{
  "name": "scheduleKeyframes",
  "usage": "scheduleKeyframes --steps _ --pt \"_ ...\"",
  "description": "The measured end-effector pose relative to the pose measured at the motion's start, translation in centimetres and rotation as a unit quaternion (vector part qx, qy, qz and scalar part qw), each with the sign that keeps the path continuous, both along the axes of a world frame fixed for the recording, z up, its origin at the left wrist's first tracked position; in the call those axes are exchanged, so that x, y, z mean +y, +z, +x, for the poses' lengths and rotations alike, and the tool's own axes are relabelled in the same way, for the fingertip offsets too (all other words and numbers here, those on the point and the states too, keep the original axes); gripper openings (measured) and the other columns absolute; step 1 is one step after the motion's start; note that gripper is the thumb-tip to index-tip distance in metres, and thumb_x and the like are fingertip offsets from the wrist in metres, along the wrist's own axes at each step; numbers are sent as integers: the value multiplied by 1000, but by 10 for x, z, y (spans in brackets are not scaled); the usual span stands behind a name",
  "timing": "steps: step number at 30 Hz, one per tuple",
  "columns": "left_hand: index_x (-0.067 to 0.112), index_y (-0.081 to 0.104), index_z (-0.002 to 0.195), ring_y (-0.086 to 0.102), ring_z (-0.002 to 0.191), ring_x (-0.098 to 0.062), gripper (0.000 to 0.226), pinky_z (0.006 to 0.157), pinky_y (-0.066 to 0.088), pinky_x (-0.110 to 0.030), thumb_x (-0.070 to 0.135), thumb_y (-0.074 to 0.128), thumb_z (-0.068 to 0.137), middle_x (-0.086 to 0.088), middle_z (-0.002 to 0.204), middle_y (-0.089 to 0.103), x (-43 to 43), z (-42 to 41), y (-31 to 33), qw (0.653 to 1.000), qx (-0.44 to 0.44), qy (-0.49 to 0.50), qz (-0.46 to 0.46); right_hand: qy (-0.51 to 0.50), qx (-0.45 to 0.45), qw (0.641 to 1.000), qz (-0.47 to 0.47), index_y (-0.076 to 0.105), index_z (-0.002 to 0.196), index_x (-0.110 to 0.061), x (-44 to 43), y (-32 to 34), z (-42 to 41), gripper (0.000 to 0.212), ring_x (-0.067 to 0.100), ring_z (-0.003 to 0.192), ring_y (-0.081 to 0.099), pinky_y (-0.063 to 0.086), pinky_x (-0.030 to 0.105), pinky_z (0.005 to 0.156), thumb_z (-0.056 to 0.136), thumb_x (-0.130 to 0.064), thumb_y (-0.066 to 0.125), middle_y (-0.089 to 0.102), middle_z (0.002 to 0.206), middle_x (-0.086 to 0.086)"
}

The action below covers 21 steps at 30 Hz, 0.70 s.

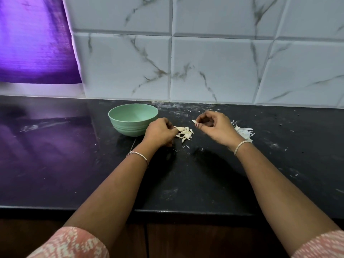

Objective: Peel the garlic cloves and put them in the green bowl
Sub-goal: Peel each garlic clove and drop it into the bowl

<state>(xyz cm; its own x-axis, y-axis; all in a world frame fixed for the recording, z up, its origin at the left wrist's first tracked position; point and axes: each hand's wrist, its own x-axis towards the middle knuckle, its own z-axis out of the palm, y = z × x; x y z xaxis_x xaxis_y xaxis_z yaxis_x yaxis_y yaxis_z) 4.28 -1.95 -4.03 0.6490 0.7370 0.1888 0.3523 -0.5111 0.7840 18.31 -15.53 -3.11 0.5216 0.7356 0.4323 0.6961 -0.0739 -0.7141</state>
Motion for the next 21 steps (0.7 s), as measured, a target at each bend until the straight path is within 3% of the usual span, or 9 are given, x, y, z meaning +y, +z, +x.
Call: scheduleKeyframes --steps 2,6,11,13,17,21 --pt "20 57 82 68 58 -19 10 69 57 -30 25 65 85 0 81 69 -1 -1 -1 995 35 10 89 -8 -26 999 -43 69 83 -20 -3 1 2 11 -3 68 63 49 11 65 82 -11 75 70 81 -4" --pt "17 64 90 68 74 -24 7 77 56 -35 19 65 84 -2 89 71 -1 0 -2 991 38 5 129 -5 -40 994 -103 71 82 -20 -6 3 5 16 18 82 70 56 28 81 77 -6 78 74 85 5" --pt "20 63 86 66 78 -23 11 81 54 -35 10 62 84 0 91 70 -1 0 -5 989 46 -2 139 1 -67 982 -179 76 91 -22 -6 2 3 13 7 81 65 45 15 76 83 -12 71 73 85 -2" --pt "22 60 84 66 82 -22 12 79 52 -31 11 61 86 0 94 70 0 1 -5 988 48 -1 143 2 -72 976 -204 76 90 -23 -6 1 3 11 6 82 63 43 16 74 85 -16 69 72 85 -4" --pt "22 63 90 62 96 -20 6 76 40 -24 17 62 87 0 99 70 0 1 -5 985 52 4 164 14 -71 976 -205 72 86 -20 -4 -1 2 1 10 69 62 46 21 68 86 -20 72 71 78 0" --pt "20 69 94 63 98 -20 11 76 39 -22 15 63 86 -1 101 71 0 0 -4 983 62 4 173 30 -18 982 -185 70 83 -18 -5 0 6 12 15 59 64 51 23 67 80 -10 78 72 72 6"
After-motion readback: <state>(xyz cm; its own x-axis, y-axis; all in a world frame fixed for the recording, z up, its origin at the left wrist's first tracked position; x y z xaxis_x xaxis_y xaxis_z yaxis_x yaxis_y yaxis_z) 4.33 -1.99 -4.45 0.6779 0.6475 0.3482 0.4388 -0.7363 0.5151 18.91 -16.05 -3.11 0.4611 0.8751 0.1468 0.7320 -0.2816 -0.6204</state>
